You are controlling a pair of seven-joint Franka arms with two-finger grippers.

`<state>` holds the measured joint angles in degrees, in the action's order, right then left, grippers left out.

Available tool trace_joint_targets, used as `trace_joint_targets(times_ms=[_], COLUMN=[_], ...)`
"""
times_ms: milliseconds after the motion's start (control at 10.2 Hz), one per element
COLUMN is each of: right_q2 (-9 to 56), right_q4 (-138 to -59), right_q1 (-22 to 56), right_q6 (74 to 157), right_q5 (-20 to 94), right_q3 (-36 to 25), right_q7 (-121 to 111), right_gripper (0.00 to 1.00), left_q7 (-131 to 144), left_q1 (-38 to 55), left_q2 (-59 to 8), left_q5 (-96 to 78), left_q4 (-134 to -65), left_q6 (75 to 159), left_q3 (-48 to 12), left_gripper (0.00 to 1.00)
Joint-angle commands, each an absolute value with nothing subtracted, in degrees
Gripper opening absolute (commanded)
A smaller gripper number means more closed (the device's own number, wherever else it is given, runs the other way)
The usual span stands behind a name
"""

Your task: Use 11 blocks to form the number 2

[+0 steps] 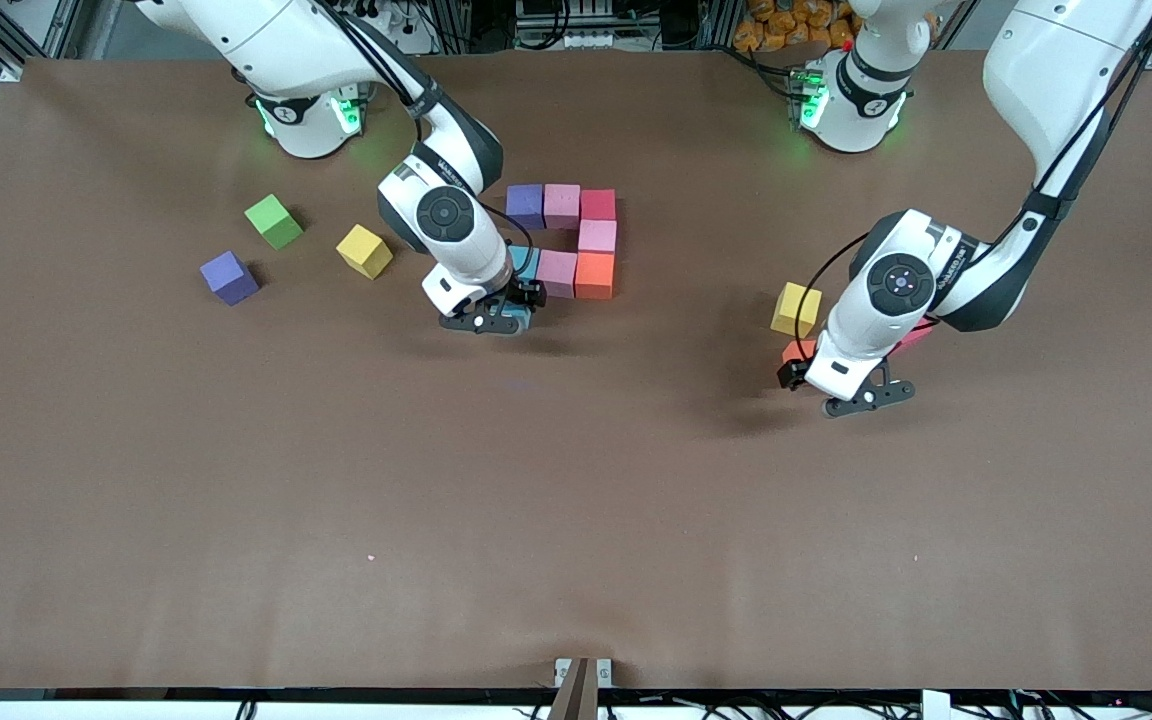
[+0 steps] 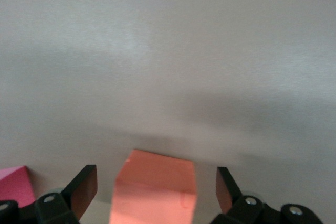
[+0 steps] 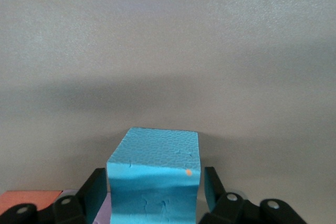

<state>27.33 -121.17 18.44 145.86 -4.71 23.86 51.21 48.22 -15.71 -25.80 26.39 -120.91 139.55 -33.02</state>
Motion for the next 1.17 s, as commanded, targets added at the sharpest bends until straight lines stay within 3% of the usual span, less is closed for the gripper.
trace_joint_targets(times_ms=[0,293,684,1074], right_q2=[27.4,26.3,20.5,12.6], right_q4=[-120.9,-120.4,-118.5,-119.4], right_q1=[19.0,18.7,17.7,9.5], right_q6=[145.8,145.3,135.5,122.9], right_q5=[-5.1,-5.0,-4.5,-4.0], right_q3=[23.3,23.4,23.4,23.2], right_q7=[52.0,51.6,48.1,25.9], right_gripper=[0.84,0.85,0.96,0.96], left_q7=[46.6,45.5,44.8,45.0], left_q1=[-15.7,-16.0,-16.4,-16.9], left_q2=[-27.2,-28.0,-27.6,-26.7], left_q5=[24.7,25.0,25.0,25.0], left_q4=[-119.5,-120.1,-120.3,-120.1], left_q6=[139.6,139.0,138.7,138.7], left_q3=[-33.7,-33.7,-33.7,-33.7], left_gripper=[1.00,1.00,1.00,1.00])
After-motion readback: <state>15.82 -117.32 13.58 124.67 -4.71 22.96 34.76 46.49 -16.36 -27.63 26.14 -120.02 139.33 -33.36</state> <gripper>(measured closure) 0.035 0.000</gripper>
